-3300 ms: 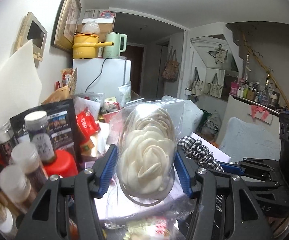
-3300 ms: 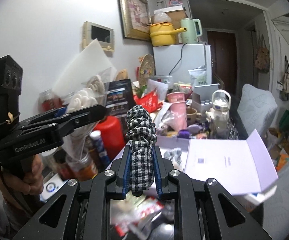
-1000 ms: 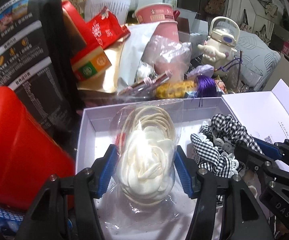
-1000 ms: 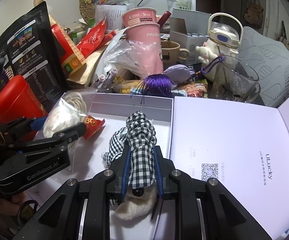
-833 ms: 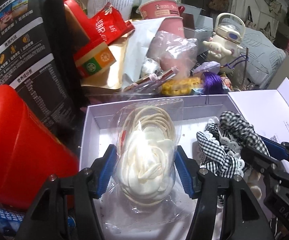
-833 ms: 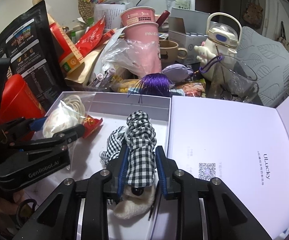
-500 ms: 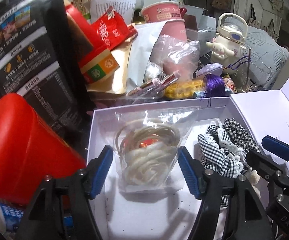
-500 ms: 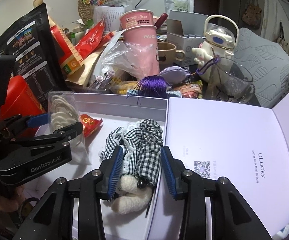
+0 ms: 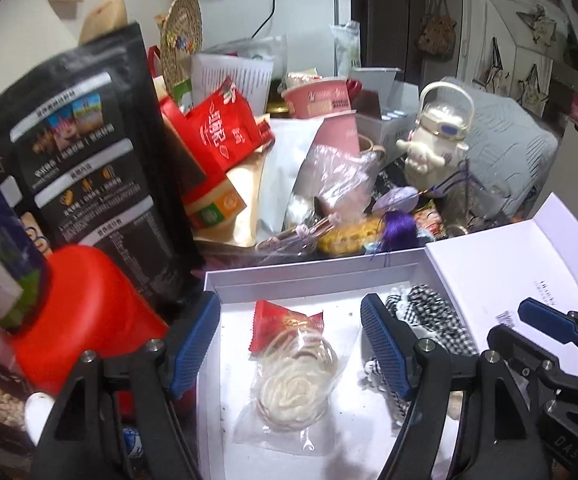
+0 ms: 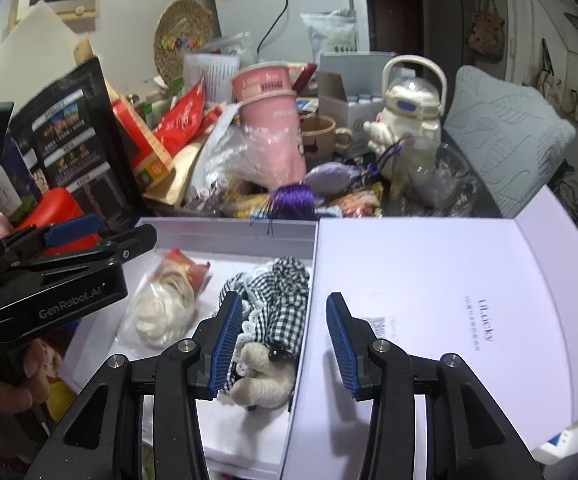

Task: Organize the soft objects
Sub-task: 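Open the left tool to drop the rose while the right tool releases the cloth into the box, then withdraw both tools from the box and move toward the packets on the table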

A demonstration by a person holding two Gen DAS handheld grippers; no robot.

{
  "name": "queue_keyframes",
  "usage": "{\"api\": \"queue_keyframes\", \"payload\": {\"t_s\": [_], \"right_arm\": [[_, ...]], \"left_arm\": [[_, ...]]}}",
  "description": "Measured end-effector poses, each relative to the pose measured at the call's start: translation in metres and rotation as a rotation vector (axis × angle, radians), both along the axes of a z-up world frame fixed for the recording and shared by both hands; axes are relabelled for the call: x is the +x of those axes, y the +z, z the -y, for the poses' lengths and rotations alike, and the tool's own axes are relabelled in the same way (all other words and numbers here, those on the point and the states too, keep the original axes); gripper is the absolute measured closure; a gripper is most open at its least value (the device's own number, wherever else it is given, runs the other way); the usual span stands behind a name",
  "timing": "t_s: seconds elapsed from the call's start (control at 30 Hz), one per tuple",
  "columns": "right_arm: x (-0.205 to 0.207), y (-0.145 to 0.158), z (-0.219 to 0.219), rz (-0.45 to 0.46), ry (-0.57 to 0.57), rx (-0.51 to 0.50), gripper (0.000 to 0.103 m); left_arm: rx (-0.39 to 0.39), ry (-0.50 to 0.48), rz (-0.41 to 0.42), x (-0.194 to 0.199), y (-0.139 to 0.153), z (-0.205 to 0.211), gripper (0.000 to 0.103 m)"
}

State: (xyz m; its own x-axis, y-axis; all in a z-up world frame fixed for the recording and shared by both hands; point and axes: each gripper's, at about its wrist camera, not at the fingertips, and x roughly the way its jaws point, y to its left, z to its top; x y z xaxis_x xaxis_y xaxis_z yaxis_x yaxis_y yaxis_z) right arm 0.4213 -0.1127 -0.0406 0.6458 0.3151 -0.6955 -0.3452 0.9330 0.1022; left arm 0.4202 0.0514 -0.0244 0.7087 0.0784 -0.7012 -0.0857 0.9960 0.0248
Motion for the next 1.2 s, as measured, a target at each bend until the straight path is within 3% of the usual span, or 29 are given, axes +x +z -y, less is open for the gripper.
{"api": "queue_keyframes", "payload": {"t_s": [0.37, 0.8, 0.9, 1.0, 1.2], "right_arm": [[-0.038, 0.047, 0.016, 0.102, -0.017, 0.039, 0.059], [-0.114, 0.097, 0.033, 0.23, -0.013, 0.046, 0.059], [-0.133, 0.104, 0.038, 0.254, -0.017, 0.047, 0.049], [-0.152, 0.109, 0.042, 0.274, -0.014, 0.054, 0.049], [-0.188, 0.114, 0.05, 0.309, -0.011, 0.051, 0.043]], "left_arm": [[0.013, -0.02, 0.093, -0.043, 0.049, 0.012, 0.03], [0.014, -0.081, 0.219, -0.118, 0.102, 0.031, 0.03], [-0.008, -0.111, 0.231, -0.136, 0.109, 0.034, 0.03], [-0.012, -0.126, 0.246, -0.153, 0.114, 0.037, 0.021], [-0.017, -0.165, 0.254, -0.186, 0.119, 0.045, 0.019]]}}
